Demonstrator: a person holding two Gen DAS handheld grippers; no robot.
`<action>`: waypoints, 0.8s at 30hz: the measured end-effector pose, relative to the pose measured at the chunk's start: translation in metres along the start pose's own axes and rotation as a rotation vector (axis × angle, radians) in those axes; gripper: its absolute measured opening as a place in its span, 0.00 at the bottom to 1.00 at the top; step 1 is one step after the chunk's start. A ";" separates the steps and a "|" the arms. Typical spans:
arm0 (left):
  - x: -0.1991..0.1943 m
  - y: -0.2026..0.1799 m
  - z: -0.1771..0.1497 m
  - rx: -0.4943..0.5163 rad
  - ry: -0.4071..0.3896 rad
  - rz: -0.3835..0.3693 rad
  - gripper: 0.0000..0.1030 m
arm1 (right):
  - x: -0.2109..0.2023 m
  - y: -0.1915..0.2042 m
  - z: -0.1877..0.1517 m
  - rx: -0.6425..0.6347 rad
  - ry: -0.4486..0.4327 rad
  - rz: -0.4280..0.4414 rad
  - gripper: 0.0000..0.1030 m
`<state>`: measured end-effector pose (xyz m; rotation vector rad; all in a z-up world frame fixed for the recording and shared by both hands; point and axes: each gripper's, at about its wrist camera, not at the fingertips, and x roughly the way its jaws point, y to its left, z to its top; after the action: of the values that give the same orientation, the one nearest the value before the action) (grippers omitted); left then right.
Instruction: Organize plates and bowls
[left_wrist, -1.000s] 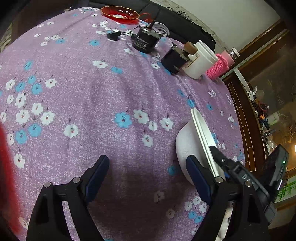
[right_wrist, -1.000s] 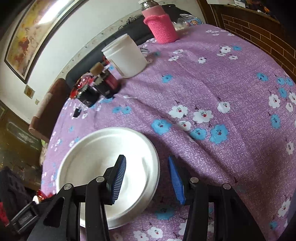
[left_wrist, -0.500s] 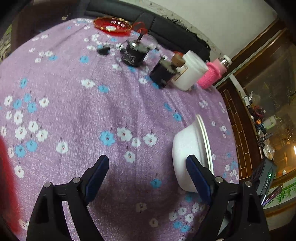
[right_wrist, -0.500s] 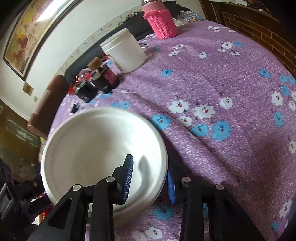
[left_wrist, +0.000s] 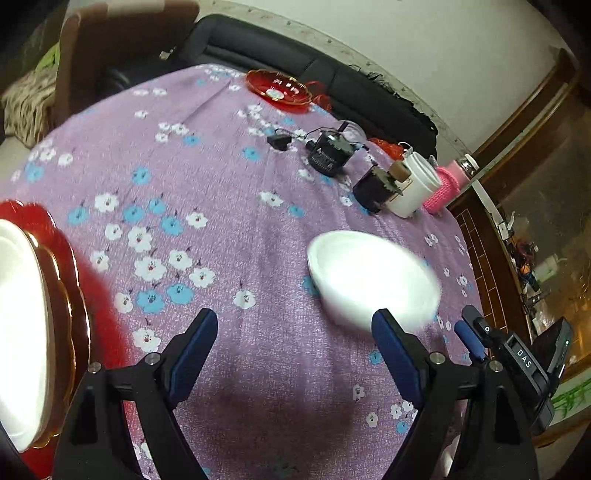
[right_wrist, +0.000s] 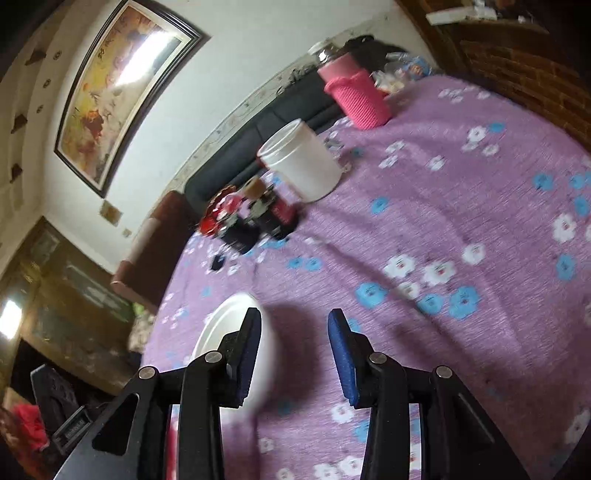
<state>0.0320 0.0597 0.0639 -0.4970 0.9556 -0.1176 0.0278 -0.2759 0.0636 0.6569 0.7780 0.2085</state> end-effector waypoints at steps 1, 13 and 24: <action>0.002 -0.001 0.000 0.006 0.002 0.001 0.82 | 0.001 -0.001 0.000 0.008 0.003 0.003 0.41; 0.014 0.007 -0.009 -0.018 0.041 -0.005 0.82 | 0.040 -0.008 -0.008 0.042 0.113 0.039 0.46; 0.014 0.014 -0.008 -0.039 0.031 0.020 0.82 | 0.049 0.027 -0.023 -0.084 0.128 0.124 0.11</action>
<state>0.0325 0.0650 0.0432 -0.5227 0.9943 -0.0887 0.0477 -0.2239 0.0399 0.6165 0.8471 0.3971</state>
